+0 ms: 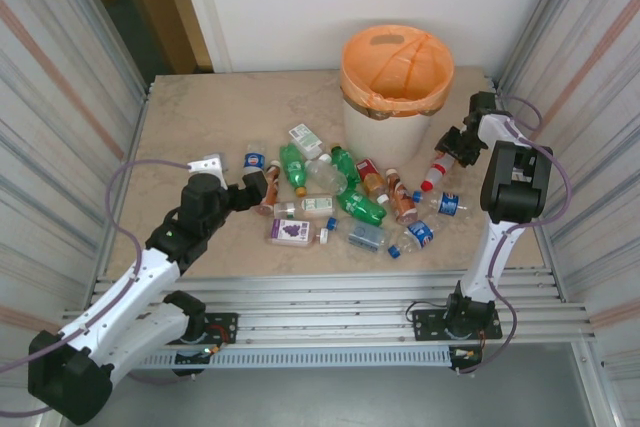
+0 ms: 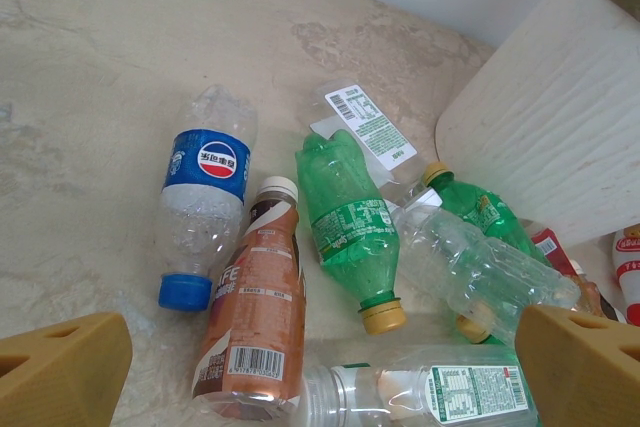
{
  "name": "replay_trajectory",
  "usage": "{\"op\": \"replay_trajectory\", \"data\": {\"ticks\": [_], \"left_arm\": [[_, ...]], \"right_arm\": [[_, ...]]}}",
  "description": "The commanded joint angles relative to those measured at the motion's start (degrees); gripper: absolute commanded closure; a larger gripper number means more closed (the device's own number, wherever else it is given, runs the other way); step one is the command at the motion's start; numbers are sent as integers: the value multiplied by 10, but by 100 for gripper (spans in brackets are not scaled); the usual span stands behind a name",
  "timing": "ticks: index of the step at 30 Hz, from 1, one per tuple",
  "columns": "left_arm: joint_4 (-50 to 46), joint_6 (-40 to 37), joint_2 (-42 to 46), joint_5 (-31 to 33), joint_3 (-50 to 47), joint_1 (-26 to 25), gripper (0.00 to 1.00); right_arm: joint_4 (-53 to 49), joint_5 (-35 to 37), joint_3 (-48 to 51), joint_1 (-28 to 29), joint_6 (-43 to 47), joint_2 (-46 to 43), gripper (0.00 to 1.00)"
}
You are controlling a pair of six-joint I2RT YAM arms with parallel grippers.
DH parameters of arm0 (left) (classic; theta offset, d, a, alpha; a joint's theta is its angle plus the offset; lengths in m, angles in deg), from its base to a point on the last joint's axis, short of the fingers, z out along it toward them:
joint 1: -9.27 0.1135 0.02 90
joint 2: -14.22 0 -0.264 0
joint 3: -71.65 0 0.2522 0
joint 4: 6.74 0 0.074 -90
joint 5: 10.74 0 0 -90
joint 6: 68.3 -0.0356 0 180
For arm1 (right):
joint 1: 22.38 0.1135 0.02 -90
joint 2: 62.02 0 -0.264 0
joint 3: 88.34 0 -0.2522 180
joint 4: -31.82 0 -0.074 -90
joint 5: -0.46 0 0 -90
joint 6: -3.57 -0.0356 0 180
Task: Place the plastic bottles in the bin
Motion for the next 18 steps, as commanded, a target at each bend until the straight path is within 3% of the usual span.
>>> {"op": "replay_trajectory", "data": {"ticks": [1, 18], "left_arm": [[2, 2, 9, -1, 9, 6, 1], [1, -2, 11, -3, 6, 10, 1]], "right_arm": [[4, 1, 7, 2, -28, 6, 55], [42, 42, 66, -9, -50, -188, 59]]}}
